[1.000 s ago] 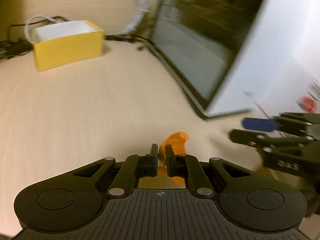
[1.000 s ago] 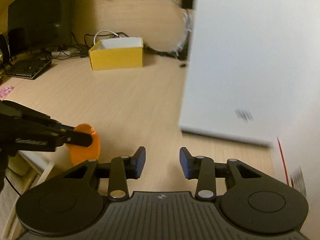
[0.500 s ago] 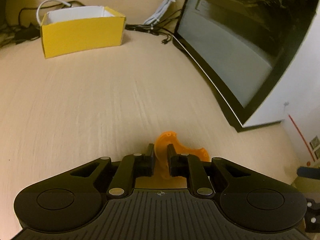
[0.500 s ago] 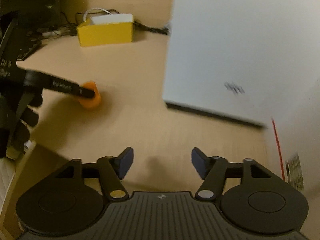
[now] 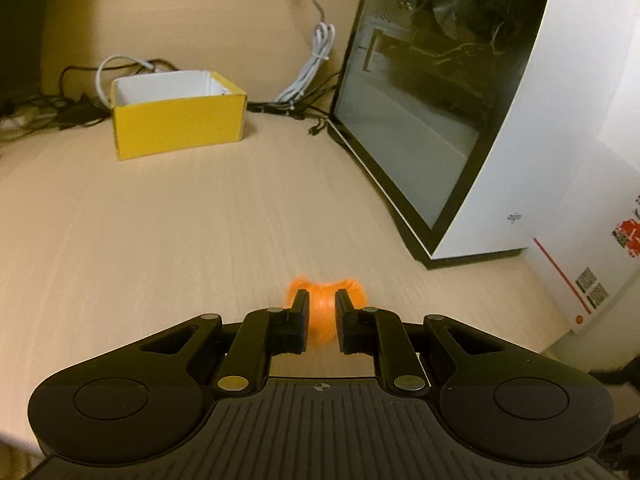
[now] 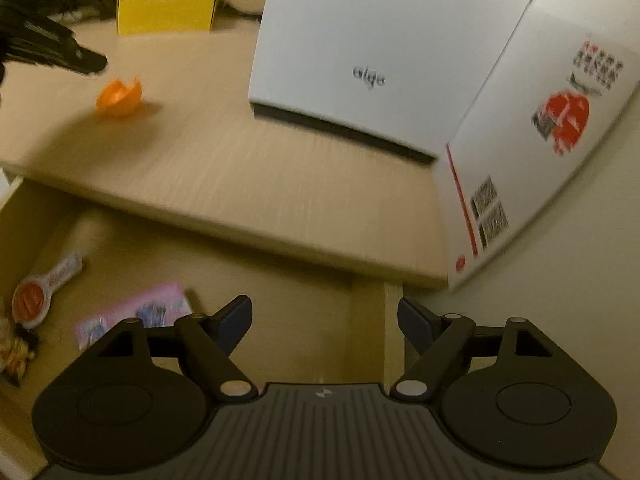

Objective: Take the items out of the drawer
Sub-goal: 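Carry the orange pumpkin half onto the desktop and open the left gripper, then grasp the orange jack-o'-lantern half in the drawer with the right gripper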

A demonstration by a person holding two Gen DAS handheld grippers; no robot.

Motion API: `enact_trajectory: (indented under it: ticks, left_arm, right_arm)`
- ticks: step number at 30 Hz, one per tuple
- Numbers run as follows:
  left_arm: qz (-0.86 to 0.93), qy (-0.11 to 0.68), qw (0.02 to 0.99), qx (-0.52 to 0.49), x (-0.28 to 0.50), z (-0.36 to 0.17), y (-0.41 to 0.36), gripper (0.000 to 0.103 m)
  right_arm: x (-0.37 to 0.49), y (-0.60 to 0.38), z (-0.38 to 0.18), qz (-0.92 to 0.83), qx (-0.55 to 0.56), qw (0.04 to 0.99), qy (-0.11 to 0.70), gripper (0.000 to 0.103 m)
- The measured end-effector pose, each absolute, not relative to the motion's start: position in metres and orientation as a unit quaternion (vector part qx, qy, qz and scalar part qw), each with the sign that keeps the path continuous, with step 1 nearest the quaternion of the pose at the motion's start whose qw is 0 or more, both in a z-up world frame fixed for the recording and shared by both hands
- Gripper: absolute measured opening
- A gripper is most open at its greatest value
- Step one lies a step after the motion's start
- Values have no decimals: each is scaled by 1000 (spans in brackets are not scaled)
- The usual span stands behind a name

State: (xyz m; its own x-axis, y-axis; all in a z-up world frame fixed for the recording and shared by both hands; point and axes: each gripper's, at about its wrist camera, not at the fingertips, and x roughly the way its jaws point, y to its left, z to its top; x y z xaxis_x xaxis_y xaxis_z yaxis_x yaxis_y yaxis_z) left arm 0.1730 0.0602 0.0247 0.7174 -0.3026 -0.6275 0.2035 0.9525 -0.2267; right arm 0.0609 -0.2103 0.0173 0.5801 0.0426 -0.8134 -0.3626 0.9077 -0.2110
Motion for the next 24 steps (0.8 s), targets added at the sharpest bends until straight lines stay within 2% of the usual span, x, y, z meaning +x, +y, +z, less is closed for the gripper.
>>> enact_trajectory:
  ticks: [7,10,14,24]
  left_arm:
    - [-133,383,908,-104,131,17,80,15]
    - [-142,401,898,-109,116,11,82,15]
    - [-153,417,888,-119,99,-1,83,15]
    - [-161,451,869,-122,78,-21,87,15]
  right_arm:
    - [54,-208,-7,178,-142,817,529,80]
    - [60,-200,-22,236,-106,769,585,80]
    - [65,-194,-48,222,-60,715,660,80]
    - [67,-161,-92,217,-70,645,729,80]
